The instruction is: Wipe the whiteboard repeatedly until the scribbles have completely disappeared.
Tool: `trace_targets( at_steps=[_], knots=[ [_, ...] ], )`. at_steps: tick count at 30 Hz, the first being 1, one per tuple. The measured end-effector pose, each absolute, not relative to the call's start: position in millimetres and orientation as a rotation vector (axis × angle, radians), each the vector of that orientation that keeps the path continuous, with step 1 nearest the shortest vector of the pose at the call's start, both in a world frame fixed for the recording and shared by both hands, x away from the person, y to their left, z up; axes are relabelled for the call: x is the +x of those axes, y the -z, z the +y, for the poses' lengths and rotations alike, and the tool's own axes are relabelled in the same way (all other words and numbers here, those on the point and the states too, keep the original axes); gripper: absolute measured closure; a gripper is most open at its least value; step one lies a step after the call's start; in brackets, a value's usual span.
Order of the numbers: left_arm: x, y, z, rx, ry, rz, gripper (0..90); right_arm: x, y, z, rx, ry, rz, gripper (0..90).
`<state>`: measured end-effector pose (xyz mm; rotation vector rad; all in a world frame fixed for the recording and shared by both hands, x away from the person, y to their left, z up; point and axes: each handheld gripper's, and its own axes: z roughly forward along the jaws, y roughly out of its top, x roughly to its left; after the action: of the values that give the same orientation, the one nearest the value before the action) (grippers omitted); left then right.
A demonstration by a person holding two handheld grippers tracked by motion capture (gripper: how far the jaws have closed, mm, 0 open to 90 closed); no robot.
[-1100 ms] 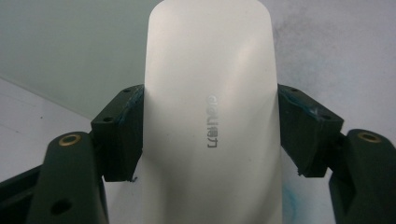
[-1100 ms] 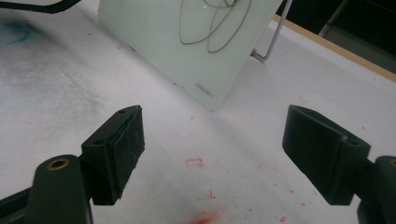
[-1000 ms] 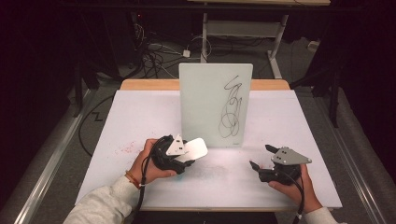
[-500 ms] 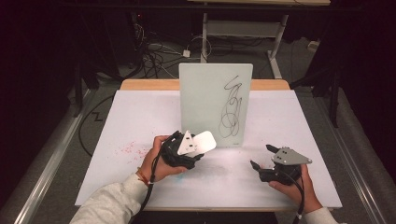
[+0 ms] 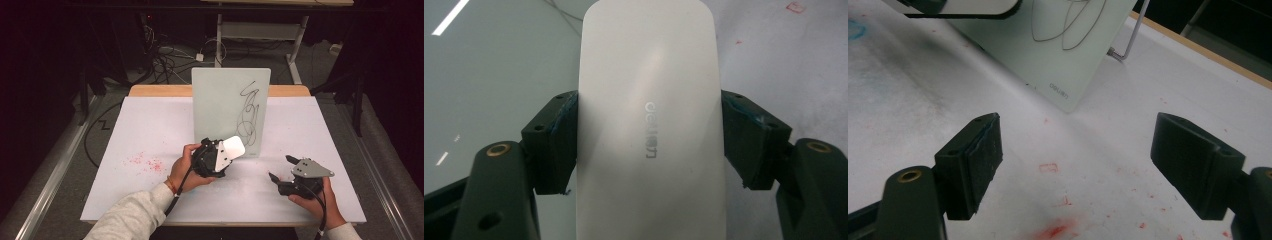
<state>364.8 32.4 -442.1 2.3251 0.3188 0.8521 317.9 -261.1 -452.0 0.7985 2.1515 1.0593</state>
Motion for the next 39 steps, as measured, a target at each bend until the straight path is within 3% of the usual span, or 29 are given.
trace_targets(
  at_steps=[16,31,39],
  knots=[
    [368.1,462.7,-6.6,2.373,-1.059,0.238,29.2,319.3,453.6,-261.7,0.826,-1.015,2.143,21.2],
    [366.2,474.6,-37.7,2.311,-1.287,0.132,29.2,319.8,454.7,-261.1,0.83,-1.013,2.141,21.0],
    [364.9,478.6,-36.3,2.311,-1.308,0.124,29.2,319.0,454.9,-260.7,0.829,-1.015,2.151,21.0]
  ],
)
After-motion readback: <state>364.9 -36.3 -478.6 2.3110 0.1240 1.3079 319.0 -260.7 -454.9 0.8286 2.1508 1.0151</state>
